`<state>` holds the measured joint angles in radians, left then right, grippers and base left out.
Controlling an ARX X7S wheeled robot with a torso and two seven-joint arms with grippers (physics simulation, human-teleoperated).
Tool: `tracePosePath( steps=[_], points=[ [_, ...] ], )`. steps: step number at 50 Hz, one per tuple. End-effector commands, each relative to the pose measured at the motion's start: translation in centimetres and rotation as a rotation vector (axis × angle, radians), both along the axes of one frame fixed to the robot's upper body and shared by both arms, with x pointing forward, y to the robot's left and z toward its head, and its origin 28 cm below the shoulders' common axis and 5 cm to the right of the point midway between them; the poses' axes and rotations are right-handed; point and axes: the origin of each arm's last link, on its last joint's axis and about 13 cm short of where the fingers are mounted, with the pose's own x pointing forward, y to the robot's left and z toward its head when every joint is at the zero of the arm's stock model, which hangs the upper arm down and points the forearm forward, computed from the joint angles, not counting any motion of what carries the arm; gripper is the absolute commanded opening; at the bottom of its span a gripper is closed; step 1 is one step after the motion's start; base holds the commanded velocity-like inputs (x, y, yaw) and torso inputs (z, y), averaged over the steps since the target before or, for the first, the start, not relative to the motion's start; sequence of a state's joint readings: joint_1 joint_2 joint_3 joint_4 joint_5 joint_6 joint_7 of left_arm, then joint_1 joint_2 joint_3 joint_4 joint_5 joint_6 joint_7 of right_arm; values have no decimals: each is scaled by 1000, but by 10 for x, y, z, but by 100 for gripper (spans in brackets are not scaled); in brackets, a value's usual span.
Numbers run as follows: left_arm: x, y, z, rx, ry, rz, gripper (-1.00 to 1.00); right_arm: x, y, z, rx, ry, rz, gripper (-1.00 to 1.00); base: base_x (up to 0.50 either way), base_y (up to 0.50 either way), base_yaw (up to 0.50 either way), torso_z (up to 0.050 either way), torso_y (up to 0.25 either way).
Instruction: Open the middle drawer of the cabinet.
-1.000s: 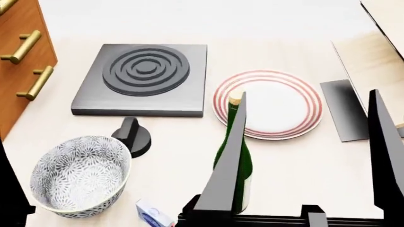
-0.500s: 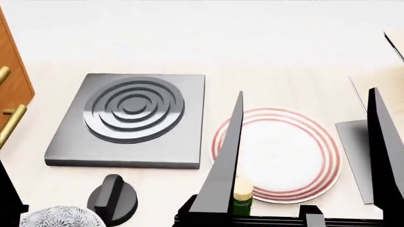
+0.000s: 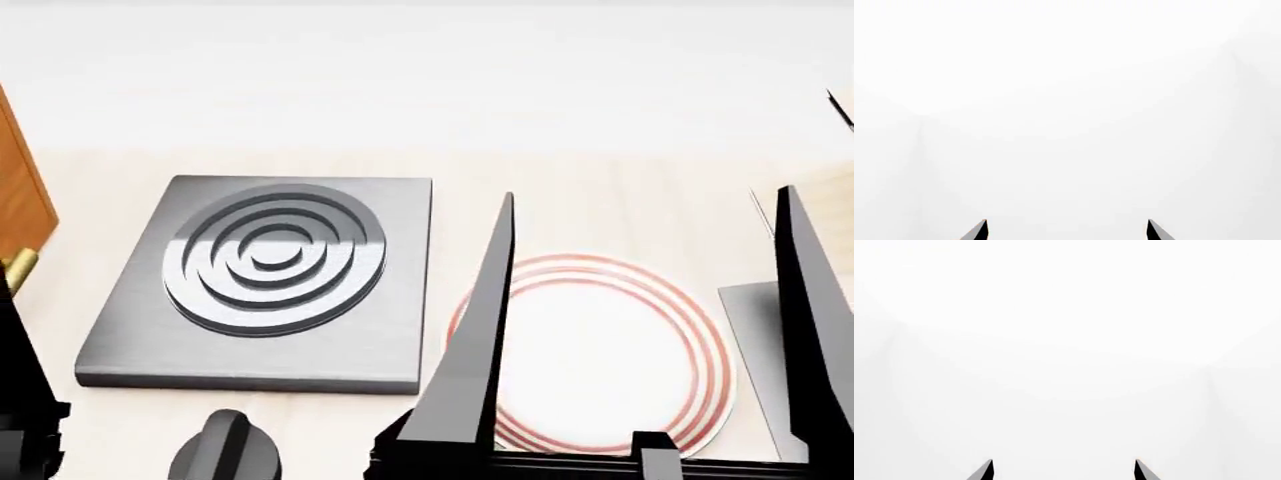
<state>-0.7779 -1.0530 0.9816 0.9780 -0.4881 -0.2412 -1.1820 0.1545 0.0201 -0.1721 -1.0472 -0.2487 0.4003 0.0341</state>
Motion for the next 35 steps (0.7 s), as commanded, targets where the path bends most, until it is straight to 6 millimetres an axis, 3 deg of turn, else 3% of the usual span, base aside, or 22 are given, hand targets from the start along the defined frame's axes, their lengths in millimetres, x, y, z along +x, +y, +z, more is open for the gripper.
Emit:
tracePosePath(
  steps=[1, 8, 35],
  points=[
    [29, 16, 17, 262, -46, 62, 100, 0, -2, 0, -10, 10, -23, 100, 0, 0, 0, 0, 0],
    [50, 26, 5, 499, -13, 88, 100, 0, -2, -1, -11, 18, -20, 100, 0, 0, 0, 0, 0],
    [124, 49, -48, 916, 217, 155, 100, 0, -3, -2, -18, 30, -15, 100, 0, 0, 0, 0, 0]
  ],
)
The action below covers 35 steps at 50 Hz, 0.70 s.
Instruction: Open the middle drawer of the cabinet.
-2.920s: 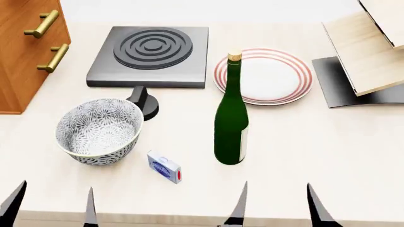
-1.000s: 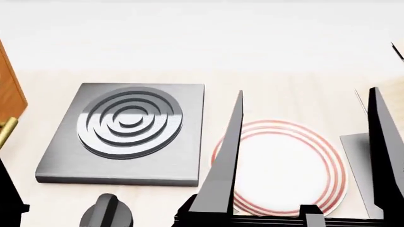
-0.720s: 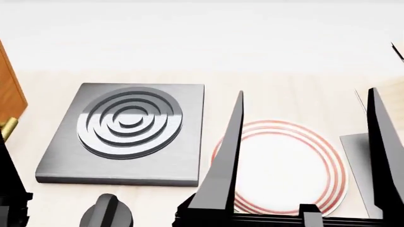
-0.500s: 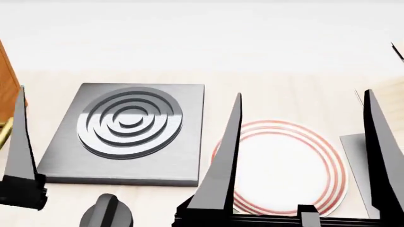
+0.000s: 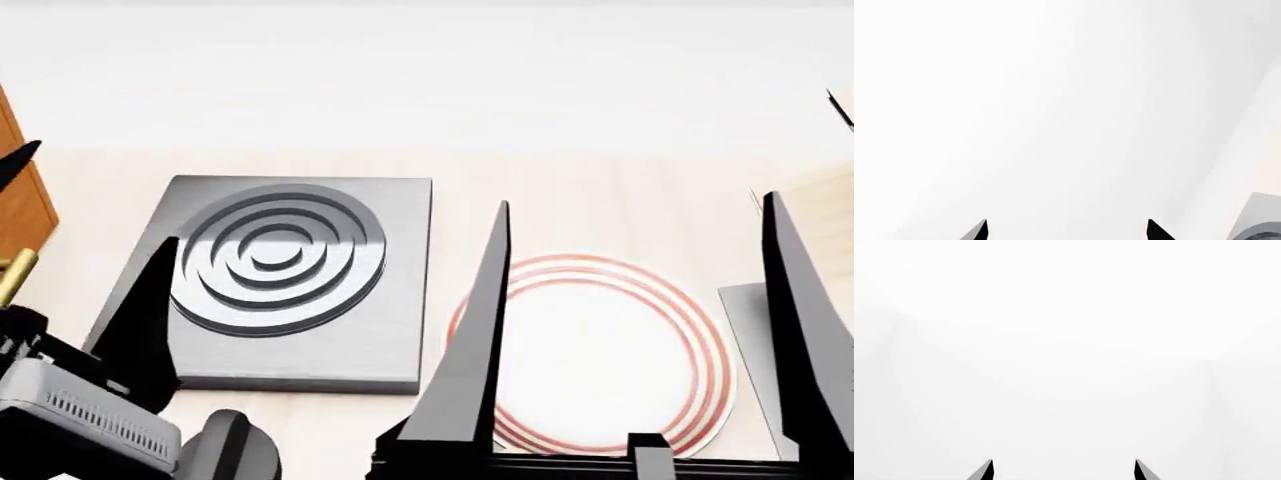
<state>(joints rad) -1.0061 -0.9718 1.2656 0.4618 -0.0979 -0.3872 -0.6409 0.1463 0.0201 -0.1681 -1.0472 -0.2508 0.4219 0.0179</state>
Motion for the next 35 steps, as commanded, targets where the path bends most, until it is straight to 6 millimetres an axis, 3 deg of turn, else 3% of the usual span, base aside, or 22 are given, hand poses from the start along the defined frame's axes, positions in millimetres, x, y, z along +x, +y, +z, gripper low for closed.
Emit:
tracePosePath(
  steps=[1, 18, 35],
  points=[
    [30, 7, -18, 158, 120, 52, 100, 0, -2, 1, -8, -1, -17, 100, 0, 0, 0, 0, 0],
    [77, 36, -39, 243, 226, 226, 100, -1, -4, 0, -8, -9, -20, 100, 0, 0, 0, 0, 0],
    [94, 55, -57, 290, 263, 302, 100, 0, -5, 1, -6, -8, -19, 100, 0, 0, 0, 0, 0]
  ],
)
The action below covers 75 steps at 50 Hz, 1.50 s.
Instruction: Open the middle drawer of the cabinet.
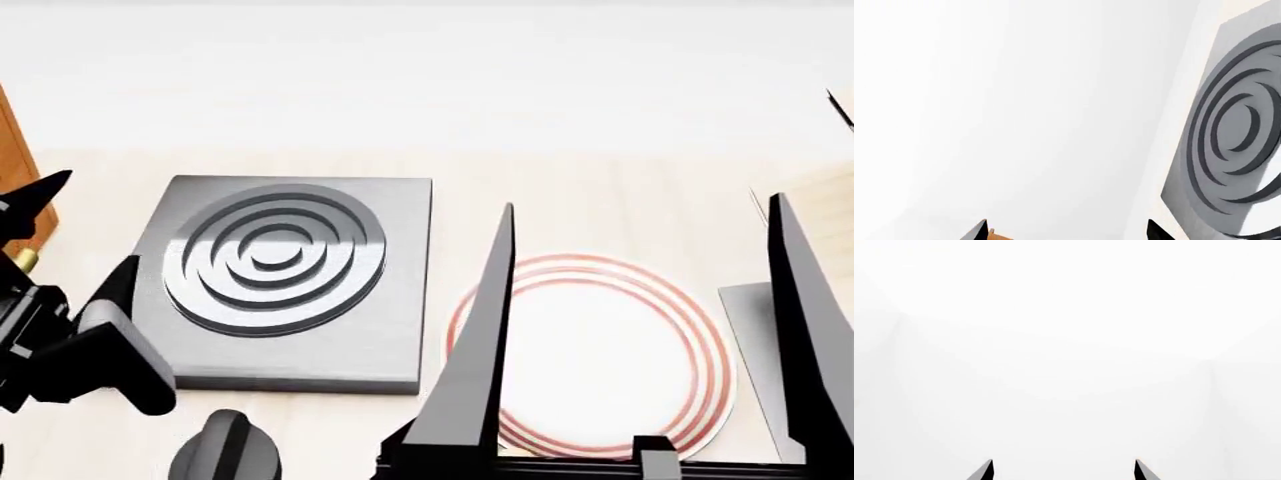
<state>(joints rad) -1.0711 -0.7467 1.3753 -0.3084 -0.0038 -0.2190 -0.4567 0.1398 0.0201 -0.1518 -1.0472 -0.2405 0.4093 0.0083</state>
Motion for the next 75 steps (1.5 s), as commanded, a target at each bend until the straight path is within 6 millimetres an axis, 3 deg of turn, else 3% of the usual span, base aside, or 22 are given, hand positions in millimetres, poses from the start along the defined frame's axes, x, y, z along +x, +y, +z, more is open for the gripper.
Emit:
tracePosePath(
  steps=[1, 28, 53, 75],
  points=[
    [14, 5, -8, 19, 57, 50, 100, 0, -3, 1, -4, -4, -20, 100, 0, 0, 0, 0, 0],
    [16, 22, -26, 131, 83, 125, 100, 0, -3, 0, -8, -2, -20, 100, 0, 0, 0, 0, 0],
    [29, 28, -50, 148, 120, 171, 100, 0, -3, 1, -10, -4, -19, 100, 0, 0, 0, 0, 0],
    [29, 39, -54, 134, 132, 259, 100, 0, -3, 0, -13, 3, -18, 100, 0, 0, 0, 0, 0]
  ],
)
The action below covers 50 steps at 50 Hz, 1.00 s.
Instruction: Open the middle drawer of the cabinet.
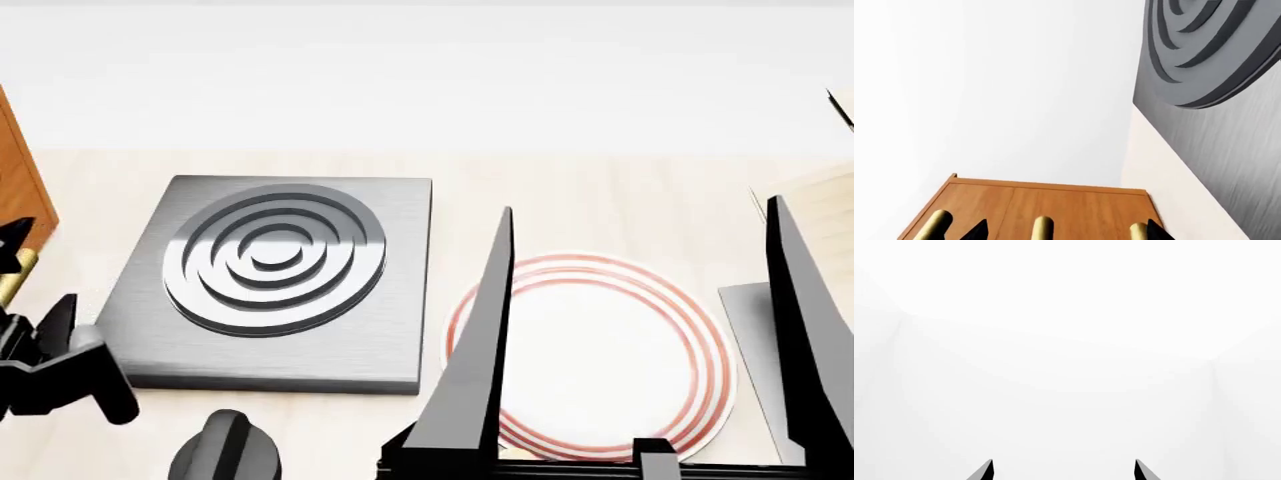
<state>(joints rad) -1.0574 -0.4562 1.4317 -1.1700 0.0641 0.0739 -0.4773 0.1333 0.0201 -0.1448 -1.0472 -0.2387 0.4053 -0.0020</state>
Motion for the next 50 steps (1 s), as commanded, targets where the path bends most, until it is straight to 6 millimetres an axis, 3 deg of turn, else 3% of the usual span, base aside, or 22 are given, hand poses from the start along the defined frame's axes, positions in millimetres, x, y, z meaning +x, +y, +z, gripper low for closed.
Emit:
tracePosePath(
  steps=[1, 50],
  points=[
    [3, -5, -3, -52, 28, 48, 100, 0, -2, 1, -7, -1, -21, 100, 0, 0, 0, 0, 0],
    [0, 18, 8, 57, 42, 127, 100, -1, -2, -1, -14, 8, -18, 100, 0, 0, 0, 0, 0]
  ],
)
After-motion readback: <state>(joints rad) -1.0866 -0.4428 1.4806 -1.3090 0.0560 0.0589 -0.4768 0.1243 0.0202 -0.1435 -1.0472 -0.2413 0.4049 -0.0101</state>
